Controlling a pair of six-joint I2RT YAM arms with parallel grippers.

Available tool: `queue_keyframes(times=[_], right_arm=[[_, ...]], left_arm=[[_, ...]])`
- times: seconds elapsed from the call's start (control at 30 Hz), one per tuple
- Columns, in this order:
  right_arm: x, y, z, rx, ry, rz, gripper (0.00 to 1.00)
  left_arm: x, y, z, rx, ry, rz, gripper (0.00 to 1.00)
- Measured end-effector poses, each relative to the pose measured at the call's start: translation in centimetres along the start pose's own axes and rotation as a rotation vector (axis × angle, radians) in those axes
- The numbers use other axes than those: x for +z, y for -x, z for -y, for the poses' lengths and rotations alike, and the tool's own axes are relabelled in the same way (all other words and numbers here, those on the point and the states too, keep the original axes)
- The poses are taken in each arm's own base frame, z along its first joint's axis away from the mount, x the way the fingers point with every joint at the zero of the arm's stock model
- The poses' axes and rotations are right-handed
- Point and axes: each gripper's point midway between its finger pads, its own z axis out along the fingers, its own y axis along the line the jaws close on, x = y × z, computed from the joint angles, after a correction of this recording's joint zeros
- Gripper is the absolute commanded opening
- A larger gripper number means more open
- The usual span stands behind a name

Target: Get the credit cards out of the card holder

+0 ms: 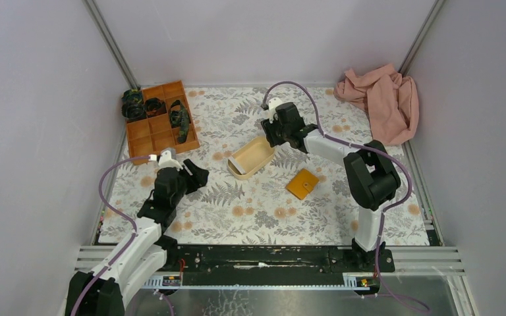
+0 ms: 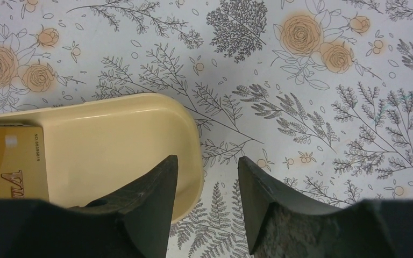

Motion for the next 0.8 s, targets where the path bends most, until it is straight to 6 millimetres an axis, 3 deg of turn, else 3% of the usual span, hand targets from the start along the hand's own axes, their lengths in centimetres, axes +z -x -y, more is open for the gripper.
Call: queue_keyframes(times=[0.3,0.67,0.8], right_arm=[[1.2,-1.7,-0.3,-0.001,0.011,-0.044,0.50],[1.4,-2.0,-0.6,-0.001,0.014,-0.052,0.47],[1.7,-2.4,-0.6,0.005,0.010,-0.064,0.37]], left_arm=[[0.1,-0.2,-0.1,0.000,0.003,-0.009,0.68],[0.0,-0.3,0.1,0.000,-0.007,-0.016,0.68],[0.0,-0.4,0.1,0.000,-0.008,-0.017,0.68]])
